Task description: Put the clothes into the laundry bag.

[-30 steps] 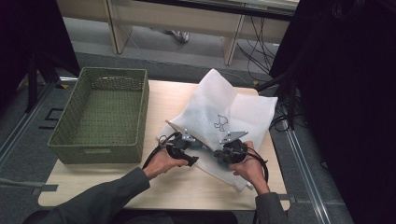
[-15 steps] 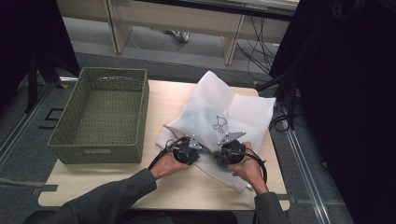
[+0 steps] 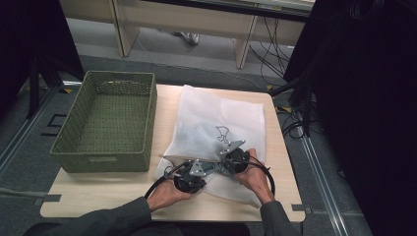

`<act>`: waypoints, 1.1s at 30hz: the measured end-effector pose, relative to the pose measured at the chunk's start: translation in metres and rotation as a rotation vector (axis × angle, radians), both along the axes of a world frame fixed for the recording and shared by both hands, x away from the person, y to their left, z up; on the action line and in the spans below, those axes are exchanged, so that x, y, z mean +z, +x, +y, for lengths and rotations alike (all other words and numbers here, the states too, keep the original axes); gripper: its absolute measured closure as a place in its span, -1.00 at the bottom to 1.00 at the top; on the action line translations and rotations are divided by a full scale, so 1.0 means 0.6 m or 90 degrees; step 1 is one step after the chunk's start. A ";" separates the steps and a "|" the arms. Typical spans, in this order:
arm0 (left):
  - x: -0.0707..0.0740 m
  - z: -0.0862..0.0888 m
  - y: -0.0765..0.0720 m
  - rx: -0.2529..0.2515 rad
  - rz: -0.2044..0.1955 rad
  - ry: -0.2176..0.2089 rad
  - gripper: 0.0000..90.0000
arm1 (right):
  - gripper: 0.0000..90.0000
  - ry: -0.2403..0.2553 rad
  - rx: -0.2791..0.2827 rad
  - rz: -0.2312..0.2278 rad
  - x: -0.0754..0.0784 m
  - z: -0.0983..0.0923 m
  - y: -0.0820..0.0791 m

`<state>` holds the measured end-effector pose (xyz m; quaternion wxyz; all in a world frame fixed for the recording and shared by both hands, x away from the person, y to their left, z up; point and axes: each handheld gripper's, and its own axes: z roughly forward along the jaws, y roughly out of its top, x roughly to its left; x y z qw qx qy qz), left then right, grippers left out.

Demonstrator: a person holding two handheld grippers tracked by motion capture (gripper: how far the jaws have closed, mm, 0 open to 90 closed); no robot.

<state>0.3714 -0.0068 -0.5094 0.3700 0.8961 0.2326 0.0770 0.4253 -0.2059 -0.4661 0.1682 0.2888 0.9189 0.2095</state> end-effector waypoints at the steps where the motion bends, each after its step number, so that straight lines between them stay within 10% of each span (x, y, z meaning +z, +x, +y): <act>1: 0.000 -0.002 -0.003 -0.001 0.006 -0.003 0.92 | 1.00 -0.005 -0.006 -0.009 -0.002 -0.002 0.009; 9: 0.009 0.000 0.004 -0.038 0.003 0.025 0.78 | 0.99 0.007 -0.019 -0.023 0.005 -0.012 0.032; 17: 0.055 0.040 0.018 0.051 -0.002 -0.046 0.61 | 0.78 0.078 0.019 -0.060 0.039 -0.017 -0.006; 29: 0.060 0.086 0.016 0.111 -0.005 -0.023 -0.02 | 0.58 0.071 0.074 -0.081 0.049 0.029 -0.029; 33: 0.045 0.077 0.024 0.106 0.011 -0.005 -0.17 | 0.90 0.045 0.075 -0.094 0.045 0.033 -0.022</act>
